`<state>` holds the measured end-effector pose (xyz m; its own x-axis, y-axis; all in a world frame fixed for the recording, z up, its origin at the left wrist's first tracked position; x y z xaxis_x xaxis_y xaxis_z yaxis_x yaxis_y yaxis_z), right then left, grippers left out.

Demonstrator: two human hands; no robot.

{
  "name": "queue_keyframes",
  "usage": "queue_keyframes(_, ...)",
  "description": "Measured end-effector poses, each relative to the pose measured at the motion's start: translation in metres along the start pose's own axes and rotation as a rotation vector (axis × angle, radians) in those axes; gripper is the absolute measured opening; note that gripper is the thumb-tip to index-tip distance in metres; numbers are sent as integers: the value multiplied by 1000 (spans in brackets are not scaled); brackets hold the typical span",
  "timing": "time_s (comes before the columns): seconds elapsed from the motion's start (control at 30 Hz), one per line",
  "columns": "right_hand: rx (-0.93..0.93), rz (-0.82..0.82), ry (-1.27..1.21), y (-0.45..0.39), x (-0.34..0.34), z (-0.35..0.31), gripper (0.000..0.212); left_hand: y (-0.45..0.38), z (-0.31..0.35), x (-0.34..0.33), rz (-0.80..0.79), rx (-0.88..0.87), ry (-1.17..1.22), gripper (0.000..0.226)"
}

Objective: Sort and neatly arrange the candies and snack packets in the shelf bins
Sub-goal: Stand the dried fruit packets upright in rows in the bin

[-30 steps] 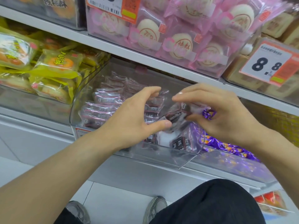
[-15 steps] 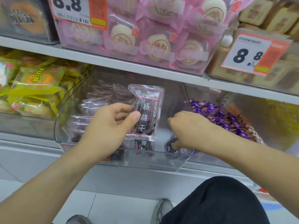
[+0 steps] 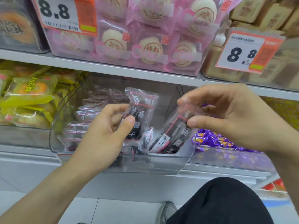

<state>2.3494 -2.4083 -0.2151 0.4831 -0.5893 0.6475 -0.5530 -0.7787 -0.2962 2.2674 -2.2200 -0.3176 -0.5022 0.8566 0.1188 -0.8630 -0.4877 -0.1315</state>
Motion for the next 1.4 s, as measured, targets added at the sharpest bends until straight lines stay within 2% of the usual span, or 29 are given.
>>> queue_keyframes(0.1, 92, -72, -161, -11, -19, -5, 39, 6, 0, -15, -141, 46, 67, 29)
queue_keyframes(0.2, 104, -1, -180, -25, -38, 2, 42, 13, 4, -28, -238, 31, 60, 44)
queue_keyframes(0.33, 158, 212, -188, -31, -42, 11, 31, 12, 4, -13, -120, -1, -13, 55)
queue_keyframes(0.43, 41, 264, -161, -37, -42, 39, 14, 11, 7, 15, 2, -18, -29, 54)
queue_keyframes(0.47, -41, 201, -84, -41, -46, 54, 8, 11, 6, 24, 33, -19, -10, 55)
queue_keyframes(0.53, -208, -43, 183, -50, -65, 86, 9, 10, 6, 38, 71, -18, 30, 59)
queue_keyframes(0.63, -295, -327, 481, -59, -99, 114, 41, 6, 3, 50, 105, -5, -5, 61)
queue_keyframes(0.73, -281, -408, 572, -69, -127, 122, 70, 5, -3, 58, 121, 25, -19, 62)
queue_keyframes(0.83, -235, -344, 591, -78, -133, 124, 74, 7, -7, 63, 120, 50, -61, 61)
queue_keyframes(0.97, -296, -278, 496, -78, -127, 131, 68, 8, -7, 64, 120, 84, -32, 49)
queue_keyframes(1.03, -281, -246, 505, -78, -121, 130, 59, 7, -9, 66, 118, 92, -21, 53)
queue_keyframes(1.13, -217, -87, 492, -84, -108, 123, 43, 5, -12, 71, 138, 91, 5, 60)
queue_keyframes(1.2, -196, -41, 490, -87, -110, 121, 40, 4, -13, 70, 140, 92, 0, 63)
queue_keyframes(1.4, -180, -38, 532, -86, -118, 119, 42, 2, -12, 58, 130, 74, 25, 73)
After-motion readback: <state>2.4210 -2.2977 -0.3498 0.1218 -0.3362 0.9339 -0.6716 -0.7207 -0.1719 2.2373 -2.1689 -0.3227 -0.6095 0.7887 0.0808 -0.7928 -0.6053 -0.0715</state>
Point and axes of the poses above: each hand's wrist, its own y-axis away from the middle knuckle, its own x-axis out of the back of the hand, z = x × y, the point moved 9 cm from there along -y, towards the middle knuckle, and after that the axes turned 1 degree about z, right-handed, at the moved point
